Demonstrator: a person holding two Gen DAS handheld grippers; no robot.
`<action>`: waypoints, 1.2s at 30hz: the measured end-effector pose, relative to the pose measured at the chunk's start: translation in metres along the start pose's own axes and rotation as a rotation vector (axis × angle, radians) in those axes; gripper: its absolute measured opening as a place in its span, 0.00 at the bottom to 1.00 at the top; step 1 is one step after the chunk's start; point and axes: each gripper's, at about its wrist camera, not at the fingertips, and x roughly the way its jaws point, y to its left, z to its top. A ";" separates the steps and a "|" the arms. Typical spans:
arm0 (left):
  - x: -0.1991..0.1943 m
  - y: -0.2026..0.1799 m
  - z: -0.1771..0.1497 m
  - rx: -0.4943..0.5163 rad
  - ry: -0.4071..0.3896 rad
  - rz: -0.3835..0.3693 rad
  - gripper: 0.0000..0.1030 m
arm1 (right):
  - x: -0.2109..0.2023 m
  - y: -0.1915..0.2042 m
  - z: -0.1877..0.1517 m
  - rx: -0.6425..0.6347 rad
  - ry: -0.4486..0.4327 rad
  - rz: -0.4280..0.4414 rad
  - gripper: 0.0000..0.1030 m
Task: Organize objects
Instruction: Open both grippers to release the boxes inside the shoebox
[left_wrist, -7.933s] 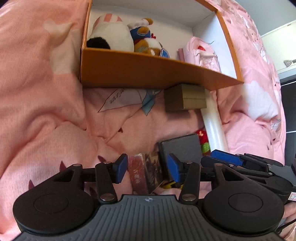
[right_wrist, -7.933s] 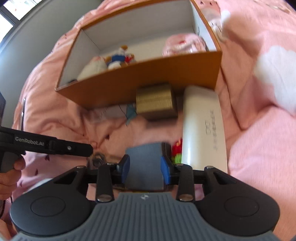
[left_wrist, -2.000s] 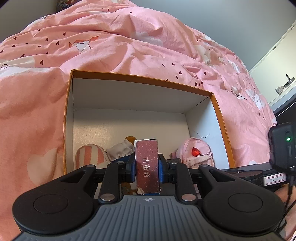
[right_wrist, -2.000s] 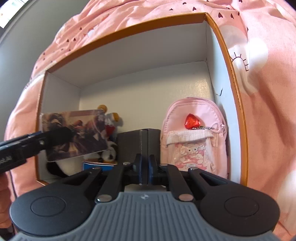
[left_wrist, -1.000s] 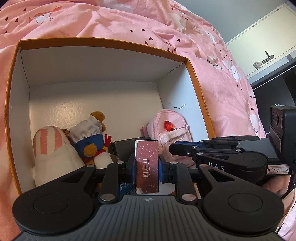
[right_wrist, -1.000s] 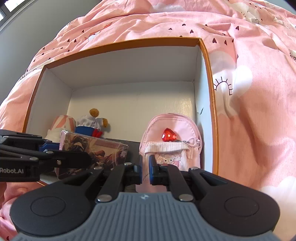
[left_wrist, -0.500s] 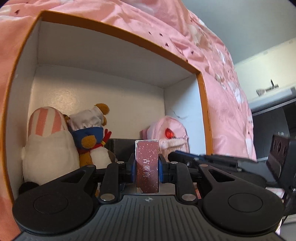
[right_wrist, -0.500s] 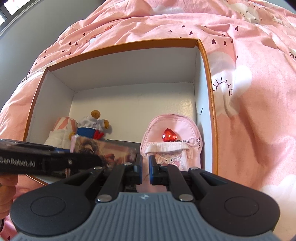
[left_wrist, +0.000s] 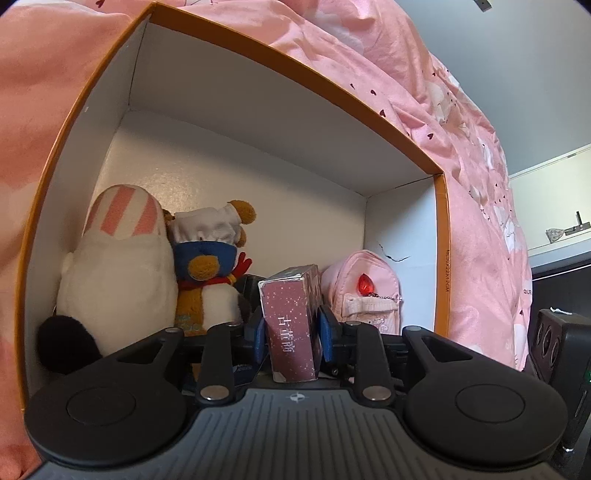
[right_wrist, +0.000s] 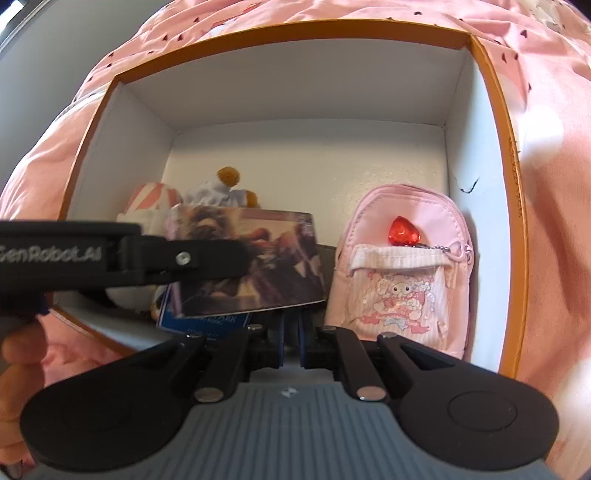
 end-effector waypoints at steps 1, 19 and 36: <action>0.000 0.001 0.000 -0.009 0.013 -0.002 0.31 | 0.000 -0.002 -0.001 0.011 -0.014 -0.022 0.09; -0.026 -0.009 -0.003 0.095 0.117 -0.124 0.58 | -0.029 -0.013 -0.006 0.006 -0.124 -0.100 0.09; -0.012 -0.023 -0.014 0.343 0.035 0.113 0.20 | -0.029 -0.007 -0.009 -0.079 -0.113 -0.113 0.09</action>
